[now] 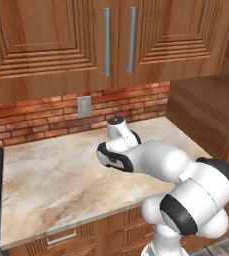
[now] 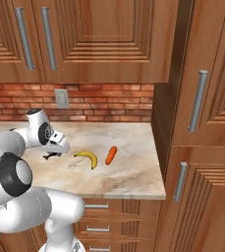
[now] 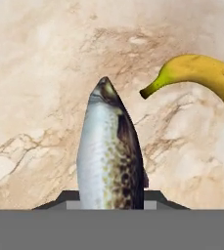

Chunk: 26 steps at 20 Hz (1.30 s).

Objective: Open the fridge, remove the banana, carrot, and fish, and place them on any counter.

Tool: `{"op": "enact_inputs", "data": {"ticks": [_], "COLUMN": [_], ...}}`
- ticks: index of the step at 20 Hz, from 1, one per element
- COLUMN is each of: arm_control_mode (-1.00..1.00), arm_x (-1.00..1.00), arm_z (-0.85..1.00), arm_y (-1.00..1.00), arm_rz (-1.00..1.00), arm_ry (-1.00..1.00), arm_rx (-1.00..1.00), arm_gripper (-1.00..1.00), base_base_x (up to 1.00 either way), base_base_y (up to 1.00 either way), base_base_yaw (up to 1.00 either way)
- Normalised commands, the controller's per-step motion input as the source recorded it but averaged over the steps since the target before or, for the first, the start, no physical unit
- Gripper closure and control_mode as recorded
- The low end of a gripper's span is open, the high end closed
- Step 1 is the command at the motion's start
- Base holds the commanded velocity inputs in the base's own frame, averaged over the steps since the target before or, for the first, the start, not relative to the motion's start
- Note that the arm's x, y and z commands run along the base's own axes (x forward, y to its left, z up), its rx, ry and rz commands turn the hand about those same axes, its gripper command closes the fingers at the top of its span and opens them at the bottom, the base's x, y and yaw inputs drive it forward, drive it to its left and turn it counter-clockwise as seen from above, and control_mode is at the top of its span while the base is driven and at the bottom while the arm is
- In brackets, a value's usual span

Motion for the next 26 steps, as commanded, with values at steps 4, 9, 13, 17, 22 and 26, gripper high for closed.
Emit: {"op": "enact_inputs", "data": {"ticks": [4,9,13,17,22,26], "arm_control_mode": [-1.00,-1.00,-1.00,-1.00,-1.00,-1.00], "arm_x": [0.37,0.44,0.56,0.47,0.17,-0.63], "arm_z": [-0.56,-0.36,-0.28,-0.02,0.17,0.74], "arm_y": [-0.01,0.01,0.06,0.08,0.25,0.07], "arm_rz": [0.04,0.05,0.02,0.01,0.00,0.00], "arm_ry": [0.00,0.00,0.00,0.00,0.00,-0.15], "arm_rx": [0.00,0.00,0.00,0.00,0.00,0.00], "arm_gripper": [1.00,1.00,-1.00,-1.00,-1.00,-1.00], "base_base_x": [0.00,0.00,0.00,0.00,0.00,0.00], "base_base_y": [0.00,0.00,0.00,0.00,0.00,0.00], "base_base_yaw": [0.00,0.00,0.00,0.00,0.00,0.00]}}
